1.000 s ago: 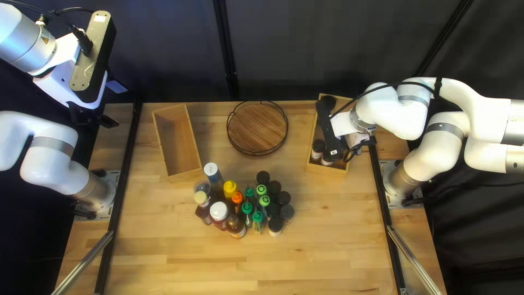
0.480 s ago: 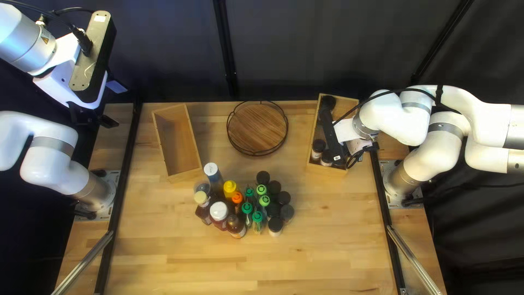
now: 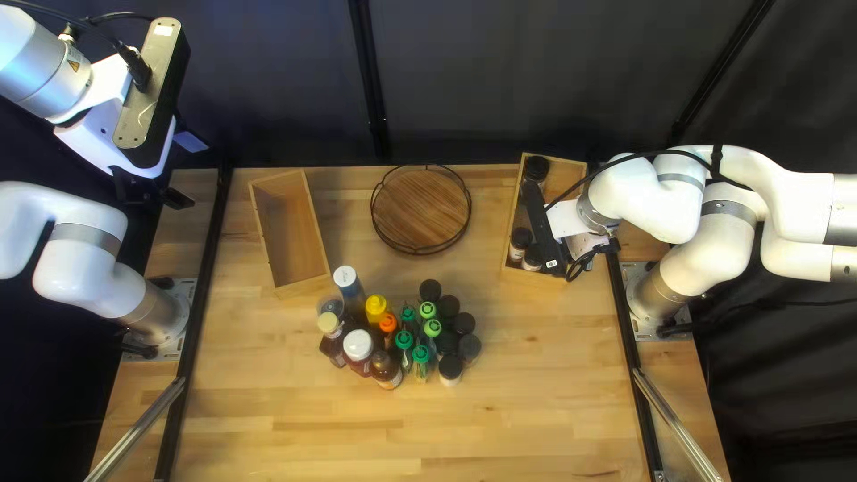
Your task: Separate condiments, baby food and spices and place it in 3 different racks/containers
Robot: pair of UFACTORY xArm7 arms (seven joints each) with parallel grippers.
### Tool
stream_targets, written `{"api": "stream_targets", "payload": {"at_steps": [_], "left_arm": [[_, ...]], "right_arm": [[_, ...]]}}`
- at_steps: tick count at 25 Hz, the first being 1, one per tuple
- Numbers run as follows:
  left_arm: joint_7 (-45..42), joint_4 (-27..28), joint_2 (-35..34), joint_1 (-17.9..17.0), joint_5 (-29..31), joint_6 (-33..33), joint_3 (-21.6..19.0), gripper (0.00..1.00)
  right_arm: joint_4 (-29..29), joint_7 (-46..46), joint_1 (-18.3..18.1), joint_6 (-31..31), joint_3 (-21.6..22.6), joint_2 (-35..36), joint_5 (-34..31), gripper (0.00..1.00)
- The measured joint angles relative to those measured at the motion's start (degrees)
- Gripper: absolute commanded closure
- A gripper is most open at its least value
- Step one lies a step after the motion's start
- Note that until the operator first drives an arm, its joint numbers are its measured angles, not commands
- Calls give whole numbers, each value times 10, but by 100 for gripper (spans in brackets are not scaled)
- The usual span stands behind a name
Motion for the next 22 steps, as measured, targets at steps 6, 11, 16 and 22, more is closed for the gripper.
{"api": "stream_targets", "payload": {"at_steps": [6,11,16,22], "left_arm": [[0,0,0,0,0,0,0,0],[0,0,0,0,0,0,0,0],[0,0,0,0,0,0,0,0],[0,0,0,0,0,0,0,0]], "right_arm": [[0,-3,2,12,-2,11,-1,0],[32,-4,8,35,-2,15,1,0],[96,14,37,32,23,-28,28,0],[166,76,54,-17,74,-124,73,0]]}}
